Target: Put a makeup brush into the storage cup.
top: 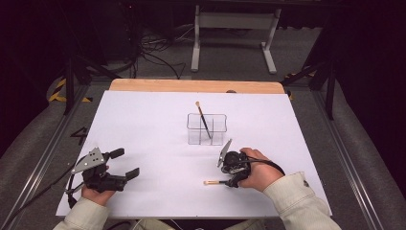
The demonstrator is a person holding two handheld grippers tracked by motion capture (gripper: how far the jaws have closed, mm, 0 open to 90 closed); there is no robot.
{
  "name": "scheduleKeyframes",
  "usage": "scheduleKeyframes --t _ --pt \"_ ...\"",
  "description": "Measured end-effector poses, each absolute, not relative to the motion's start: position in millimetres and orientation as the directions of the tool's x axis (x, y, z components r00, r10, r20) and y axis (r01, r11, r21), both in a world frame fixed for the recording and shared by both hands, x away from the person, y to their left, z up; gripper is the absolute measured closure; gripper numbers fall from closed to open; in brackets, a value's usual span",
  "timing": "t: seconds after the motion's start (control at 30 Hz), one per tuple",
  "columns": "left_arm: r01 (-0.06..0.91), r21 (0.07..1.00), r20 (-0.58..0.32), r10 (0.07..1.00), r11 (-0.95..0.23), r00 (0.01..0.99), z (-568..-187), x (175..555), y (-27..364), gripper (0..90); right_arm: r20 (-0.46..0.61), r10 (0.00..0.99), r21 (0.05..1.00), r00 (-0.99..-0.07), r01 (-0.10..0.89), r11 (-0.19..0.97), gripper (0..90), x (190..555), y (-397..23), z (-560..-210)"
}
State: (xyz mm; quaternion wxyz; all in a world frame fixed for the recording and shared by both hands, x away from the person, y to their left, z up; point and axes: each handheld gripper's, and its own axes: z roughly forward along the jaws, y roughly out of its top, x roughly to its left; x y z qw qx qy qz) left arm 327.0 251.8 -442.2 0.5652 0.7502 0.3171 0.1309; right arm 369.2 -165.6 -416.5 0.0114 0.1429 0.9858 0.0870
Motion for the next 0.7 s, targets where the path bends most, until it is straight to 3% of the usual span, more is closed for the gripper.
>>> scheduleKeyframes --t 0.33,0.7 --pt "0.332 0.93 -0.167 0.621 -0.159 0.766 -442.4 326.9 251.2 2.7 -0.001 0.252 0.162 -0.968 0.249 0.955 67.6 367.6 -161.5 -418.3" --pt "0.332 0.93 -0.166 0.62 -0.161 0.767 -442.4 327.3 251.4 2.8 -0.009 0.219 0.136 -0.976 0.216 0.967 74.5 365.4 -156.2 -420.1"
